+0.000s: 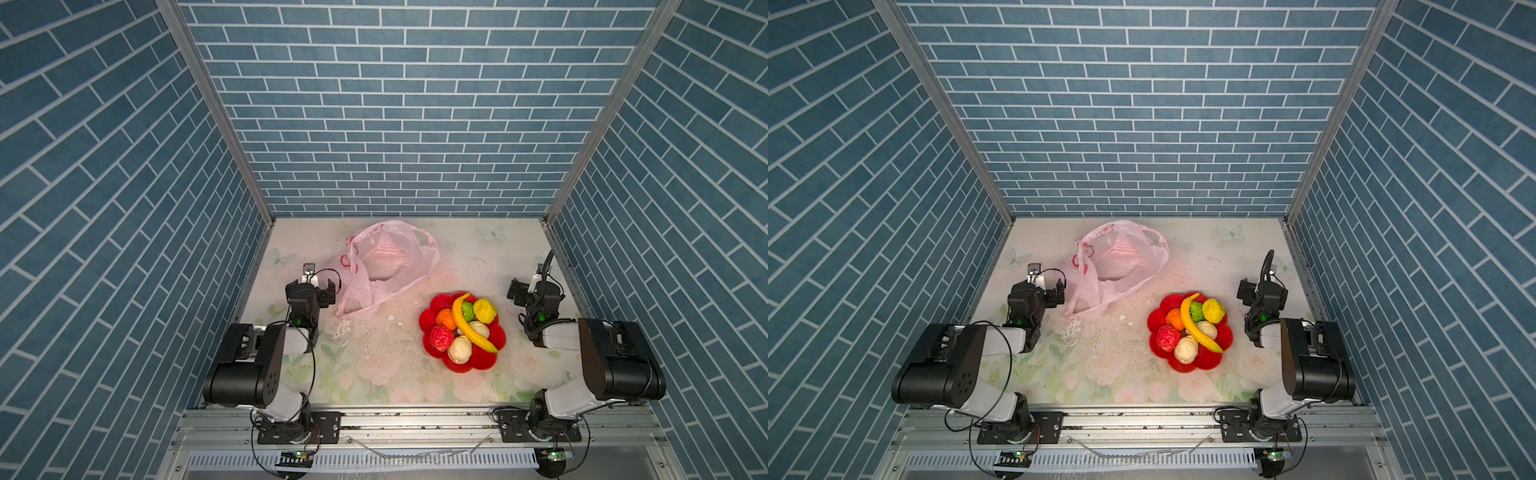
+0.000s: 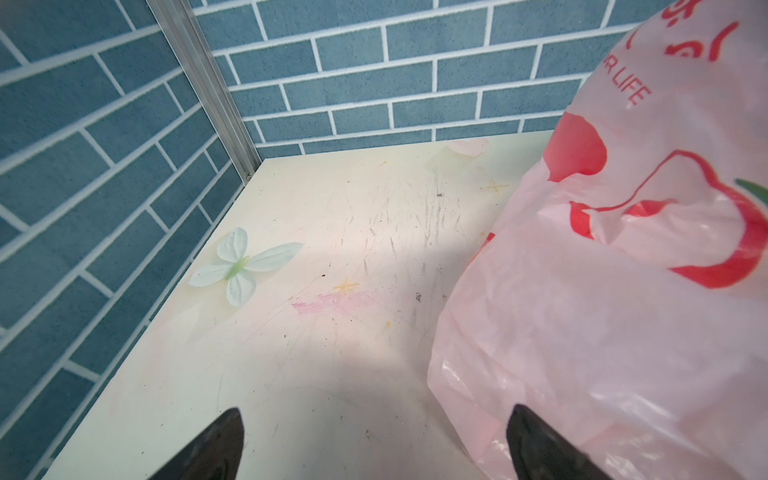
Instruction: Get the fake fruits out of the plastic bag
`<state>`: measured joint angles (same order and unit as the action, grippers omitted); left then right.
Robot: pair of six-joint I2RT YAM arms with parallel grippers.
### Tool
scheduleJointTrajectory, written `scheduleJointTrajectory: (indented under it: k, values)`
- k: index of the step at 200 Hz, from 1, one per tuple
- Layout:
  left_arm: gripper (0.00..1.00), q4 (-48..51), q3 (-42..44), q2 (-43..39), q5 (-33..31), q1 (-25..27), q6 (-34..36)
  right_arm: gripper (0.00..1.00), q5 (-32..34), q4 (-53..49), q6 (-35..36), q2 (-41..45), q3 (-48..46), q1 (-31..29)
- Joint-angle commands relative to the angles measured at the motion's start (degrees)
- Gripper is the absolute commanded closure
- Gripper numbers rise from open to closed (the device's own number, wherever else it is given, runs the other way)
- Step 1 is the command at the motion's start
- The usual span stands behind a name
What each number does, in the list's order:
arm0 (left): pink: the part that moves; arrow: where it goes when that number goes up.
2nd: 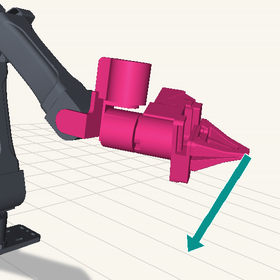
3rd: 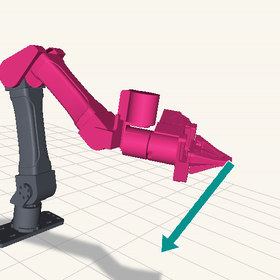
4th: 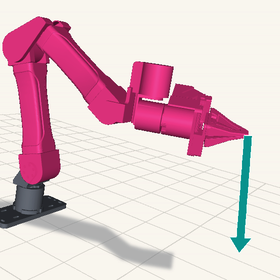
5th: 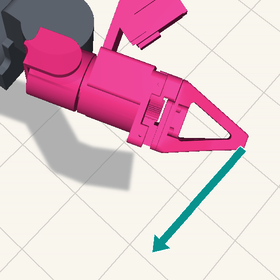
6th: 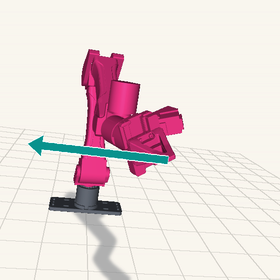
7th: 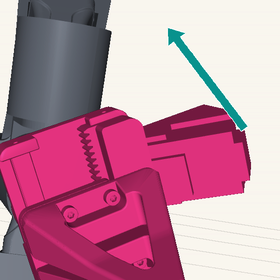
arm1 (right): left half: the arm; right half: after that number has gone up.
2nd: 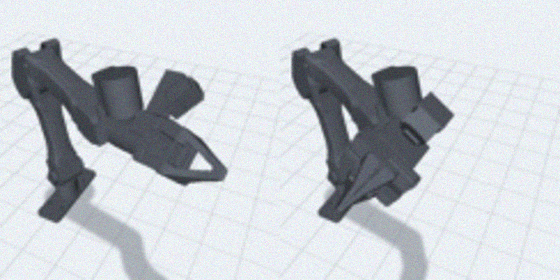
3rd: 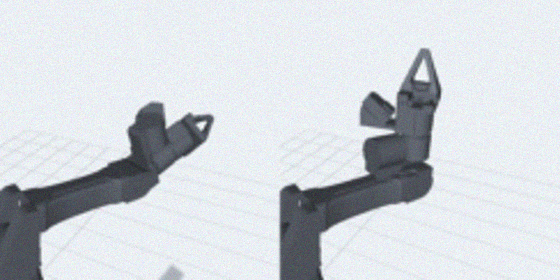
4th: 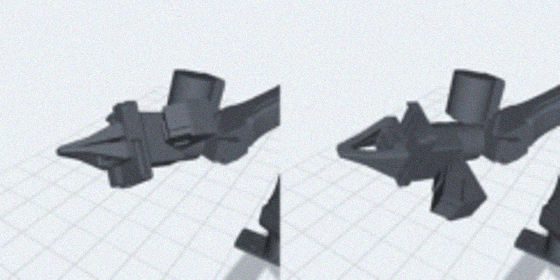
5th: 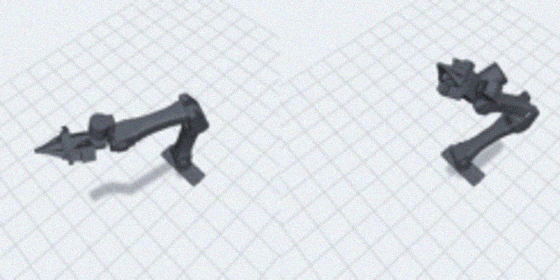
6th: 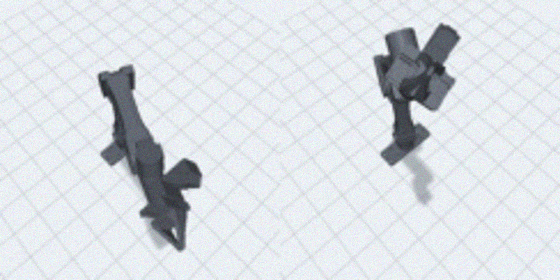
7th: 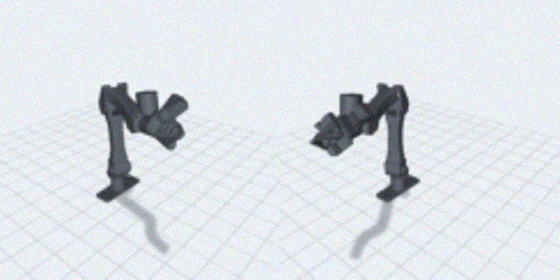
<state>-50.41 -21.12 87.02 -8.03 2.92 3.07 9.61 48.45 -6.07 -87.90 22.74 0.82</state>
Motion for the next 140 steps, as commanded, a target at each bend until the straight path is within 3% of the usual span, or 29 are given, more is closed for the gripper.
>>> scheduleJointTrajectory:
  k: [1, 140]
  values:
    - [0.01, 0.65, -0.81, 0.5, 0.2, -0.28, 0.43, 0.01, -0.91, 2.86, 1.86, -0.49, -1.06, 0.32]
    - [0.01, 0.59, -0.77, 0.47, 0.14, -0.28, 0.44, 0.01, -0.44, 2.93, 2.1, -0.39, -1.21, 0.27]
